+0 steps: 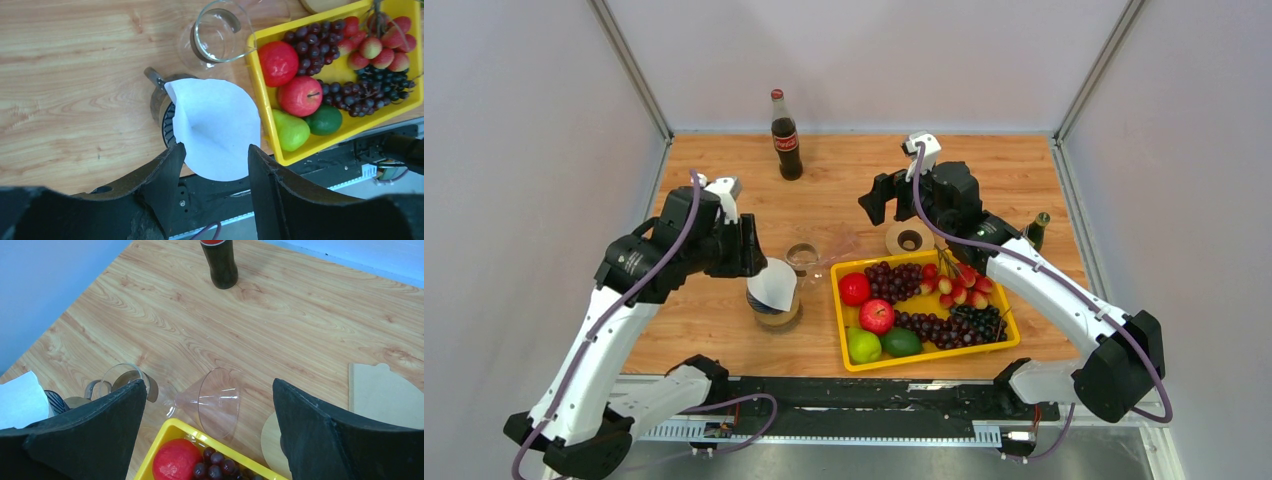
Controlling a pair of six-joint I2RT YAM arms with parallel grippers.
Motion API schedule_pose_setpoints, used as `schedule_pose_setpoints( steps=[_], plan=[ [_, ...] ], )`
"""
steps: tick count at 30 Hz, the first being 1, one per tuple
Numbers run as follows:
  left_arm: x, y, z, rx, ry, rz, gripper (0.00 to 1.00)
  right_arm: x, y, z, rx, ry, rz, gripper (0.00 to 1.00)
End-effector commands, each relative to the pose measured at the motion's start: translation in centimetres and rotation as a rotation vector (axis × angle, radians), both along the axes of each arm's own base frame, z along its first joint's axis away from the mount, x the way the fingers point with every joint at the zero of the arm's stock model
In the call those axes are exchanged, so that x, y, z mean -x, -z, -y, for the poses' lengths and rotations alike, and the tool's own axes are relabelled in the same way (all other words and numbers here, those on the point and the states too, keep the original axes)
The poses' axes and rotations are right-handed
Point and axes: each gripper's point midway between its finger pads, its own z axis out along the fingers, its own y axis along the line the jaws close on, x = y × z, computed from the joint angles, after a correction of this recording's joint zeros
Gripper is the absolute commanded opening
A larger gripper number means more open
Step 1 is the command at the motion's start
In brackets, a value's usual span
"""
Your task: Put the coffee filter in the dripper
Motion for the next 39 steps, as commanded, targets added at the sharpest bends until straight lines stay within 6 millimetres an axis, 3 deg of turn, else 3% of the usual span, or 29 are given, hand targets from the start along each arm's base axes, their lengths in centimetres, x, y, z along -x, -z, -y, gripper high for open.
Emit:
schedule_pose_setpoints(
  steps=[1, 4, 7, 12, 19, 28, 39],
  plan=[
    [0.0, -2.3, 1.3, 0.086, 0.055, 0.071, 0.60, -0.1, -1.3, 0.5, -0.018, 0.022, 0.050, 1.00],
    [-0.1, -2.3, 2.9, 0.142, 0.113, 0.059, 0.58, -0.1, -1.2, 0.9, -0.015, 0.036, 0.052, 1.00],
    [-0.4, -0.4, 3.6, 0.138, 0.124, 0.001, 0.52, -0.2, -1.1, 1.1, -0.011, 0.048, 0.053, 1.00],
    [-0.8, 2.9, 2.3, 0.037, 0.072, -0.079, 0.42, -0.2, -1.0, 1.3, -0.007, 0.058, 0.054, 1.00],
    [-0.3, 6.2, 3.4, 0.053, 0.110, -0.178, 0.35, -0.5, -0.7, 1.5, 0.008, 0.074, 0.054, 1.00],
    [-0.2, 9.9, 3.0, -0.010, 0.103, -0.269, 0.28, -1.3, 0.1, 2.2, 0.044, 0.120, 0.053, 1.00],
    [0.2, 11.1, 2.5, -0.035, 0.082, -0.297, 0.25, -1.9, 0.7, 2.5, 0.058, 0.154, 0.043, 1.00]
  ],
)
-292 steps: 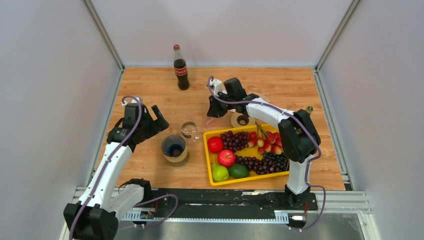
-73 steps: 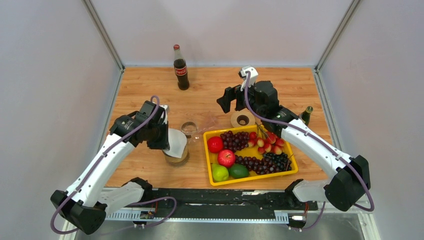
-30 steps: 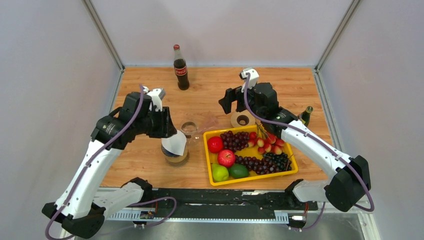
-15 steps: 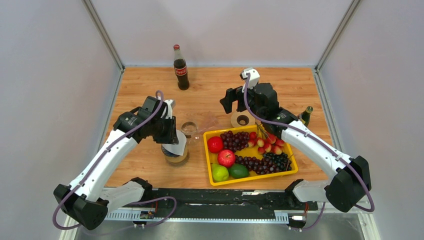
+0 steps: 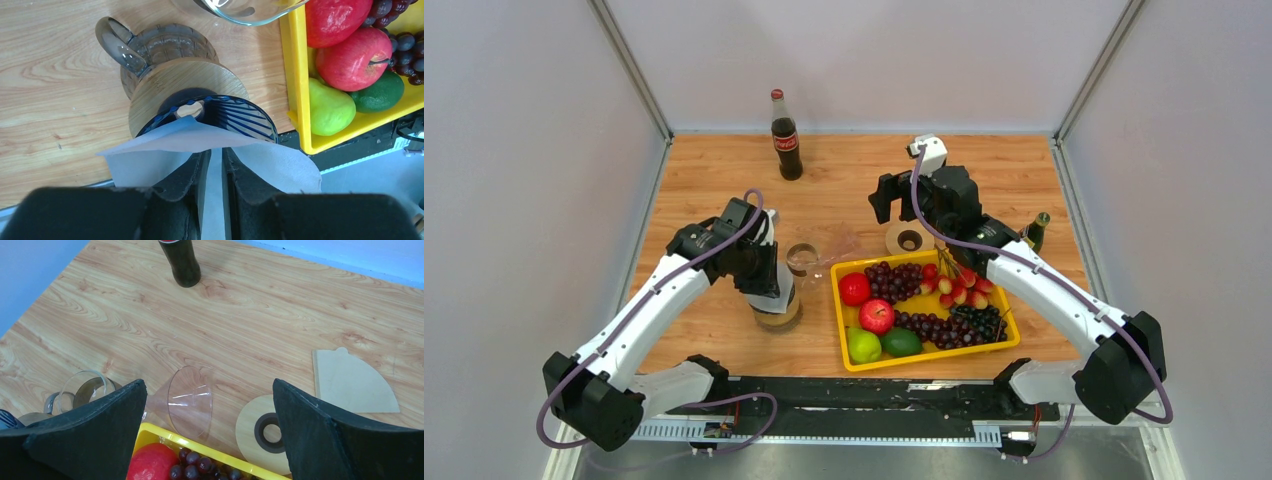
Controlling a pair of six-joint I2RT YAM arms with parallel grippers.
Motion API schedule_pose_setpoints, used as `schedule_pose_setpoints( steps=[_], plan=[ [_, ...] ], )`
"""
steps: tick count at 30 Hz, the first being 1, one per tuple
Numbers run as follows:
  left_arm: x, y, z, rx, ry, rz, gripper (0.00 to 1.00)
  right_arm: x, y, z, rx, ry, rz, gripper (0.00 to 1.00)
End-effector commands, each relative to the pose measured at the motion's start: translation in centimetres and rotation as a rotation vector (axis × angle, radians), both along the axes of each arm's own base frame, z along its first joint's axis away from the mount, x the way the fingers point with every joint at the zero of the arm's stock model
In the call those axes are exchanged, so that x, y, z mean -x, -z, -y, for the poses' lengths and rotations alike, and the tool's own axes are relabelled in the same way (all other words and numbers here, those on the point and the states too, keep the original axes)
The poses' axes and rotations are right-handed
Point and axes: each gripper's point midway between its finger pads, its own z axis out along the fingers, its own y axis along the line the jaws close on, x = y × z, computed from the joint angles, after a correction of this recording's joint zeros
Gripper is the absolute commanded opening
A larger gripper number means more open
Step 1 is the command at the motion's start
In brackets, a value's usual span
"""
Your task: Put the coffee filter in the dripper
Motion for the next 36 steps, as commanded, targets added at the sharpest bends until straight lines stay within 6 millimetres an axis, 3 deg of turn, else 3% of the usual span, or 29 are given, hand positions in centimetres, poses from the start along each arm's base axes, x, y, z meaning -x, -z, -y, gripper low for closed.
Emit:
schedule_pose_setpoints(
  steps=[1, 14, 36],
  plan=[
    [-0.4, 0.0, 0.1, 0.009, 0.002, 0.023, 0.24, -0.7, -0.6, 0.2, -0.004, 0.024, 0.028, 1.00],
    [-0.3, 1.8, -0.7, -0.026, -0.061, 0.007, 0.18, -1.3, 0.4, 0.0, 0.007, 0.041, 0.005, 1.00],
    [-1.1, 3.2, -0.4, -0.071, -0.094, 0.025, 0.18, -1.9, 1.1, 0.3, 0.020, 0.066, -0.011, 1.00]
  ],
)
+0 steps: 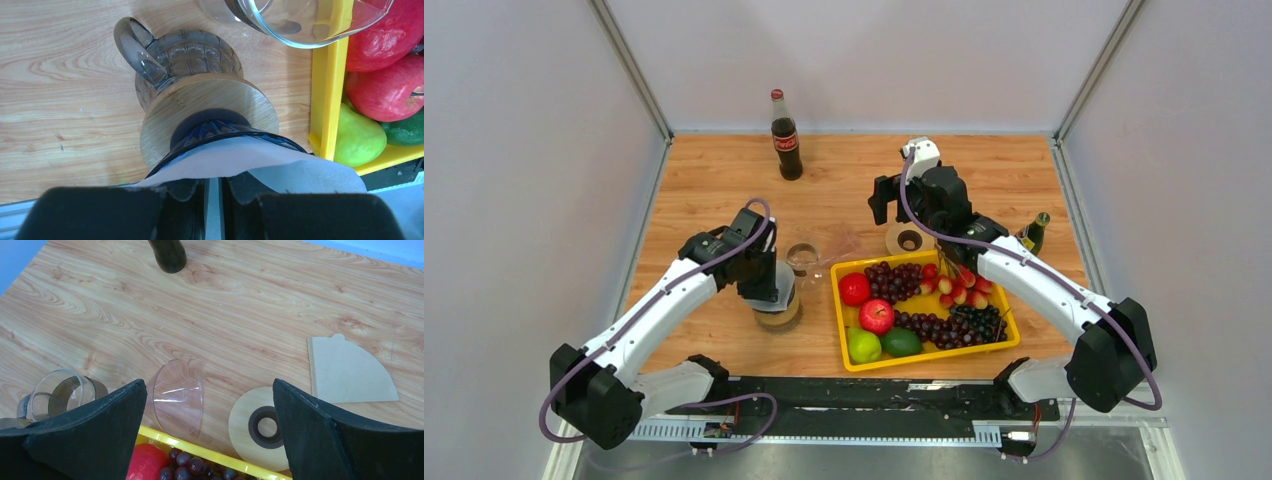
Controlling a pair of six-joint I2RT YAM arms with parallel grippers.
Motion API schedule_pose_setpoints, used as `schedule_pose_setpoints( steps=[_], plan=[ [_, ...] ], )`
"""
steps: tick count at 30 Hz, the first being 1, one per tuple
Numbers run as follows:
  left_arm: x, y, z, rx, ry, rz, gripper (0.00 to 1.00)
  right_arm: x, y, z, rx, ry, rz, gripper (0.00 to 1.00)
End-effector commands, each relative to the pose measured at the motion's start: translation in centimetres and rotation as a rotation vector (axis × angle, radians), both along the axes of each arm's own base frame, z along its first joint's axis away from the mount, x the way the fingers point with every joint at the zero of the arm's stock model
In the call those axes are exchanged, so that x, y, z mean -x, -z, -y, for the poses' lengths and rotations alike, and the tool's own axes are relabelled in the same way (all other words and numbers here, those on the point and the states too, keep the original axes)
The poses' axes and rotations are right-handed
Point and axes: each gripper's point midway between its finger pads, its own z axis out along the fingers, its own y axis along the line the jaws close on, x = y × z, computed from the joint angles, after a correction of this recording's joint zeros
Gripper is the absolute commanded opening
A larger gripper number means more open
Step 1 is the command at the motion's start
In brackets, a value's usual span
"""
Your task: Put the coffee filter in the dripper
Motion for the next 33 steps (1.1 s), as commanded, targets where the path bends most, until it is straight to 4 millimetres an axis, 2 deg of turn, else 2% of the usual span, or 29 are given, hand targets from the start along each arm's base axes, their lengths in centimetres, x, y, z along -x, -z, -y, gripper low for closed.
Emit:
schedule_pose_setpoints(
  steps=[1, 16, 33],
  plan=[
    [-0.6, 0.2, 0.2, -0.014, -0.013, 0.020, 0.19, -0.8, -1.4, 0.3, -0.024, 0.030, 0.036, 1.00],
    [-0.7, 1.6, 0.1, -0.085, -0.001, 0.021, 0.19, -1.0, -1.1, 0.6, -0.020, 0.043, 0.029, 1.00],
    [-0.1, 3.1, 0.4, -0.090, -0.006, 0.022, 0.19, -0.9, -1.4, 0.9, -0.028, 0.051, 0.032, 1.00]
  ],
)
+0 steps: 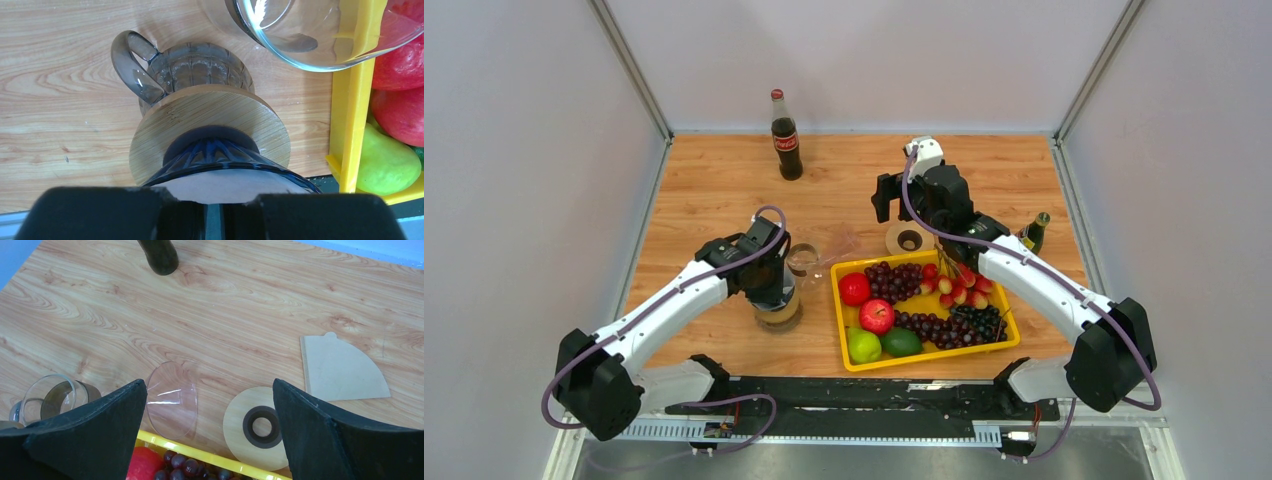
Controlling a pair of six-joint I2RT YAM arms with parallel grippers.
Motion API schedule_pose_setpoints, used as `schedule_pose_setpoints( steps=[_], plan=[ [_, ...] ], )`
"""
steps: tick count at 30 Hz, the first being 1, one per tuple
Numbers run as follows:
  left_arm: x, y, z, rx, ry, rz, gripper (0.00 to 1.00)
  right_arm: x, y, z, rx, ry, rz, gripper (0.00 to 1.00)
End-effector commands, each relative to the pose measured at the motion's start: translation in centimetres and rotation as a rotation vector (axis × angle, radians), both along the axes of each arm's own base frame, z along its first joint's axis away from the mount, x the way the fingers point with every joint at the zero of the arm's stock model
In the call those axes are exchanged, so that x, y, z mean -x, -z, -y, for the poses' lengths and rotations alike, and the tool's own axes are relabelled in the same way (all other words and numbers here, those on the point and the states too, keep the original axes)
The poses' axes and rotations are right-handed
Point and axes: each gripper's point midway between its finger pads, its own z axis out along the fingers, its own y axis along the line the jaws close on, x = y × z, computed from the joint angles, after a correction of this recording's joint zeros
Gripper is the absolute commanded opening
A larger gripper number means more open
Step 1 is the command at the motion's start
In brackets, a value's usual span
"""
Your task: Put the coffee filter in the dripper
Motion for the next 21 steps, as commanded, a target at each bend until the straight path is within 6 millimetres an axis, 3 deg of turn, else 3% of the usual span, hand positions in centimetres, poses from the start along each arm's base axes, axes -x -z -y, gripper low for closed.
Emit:
schedule_pose_setpoints(
  steps=[1, 21],
  plan=[
    [0.31, 0.82, -0.16, -0.013, -0.016, -0.009, 0.19, -0.46, -1.51, 0.22, -0.031, 0.023, 0.033, 1.00],
    [0.48, 0.41, -0.59, -0.070, 0.016, -0.040, 0.39, -0.35, -2.14, 0.59, -0.030, 0.026, 0.051, 1.00]
  ],
)
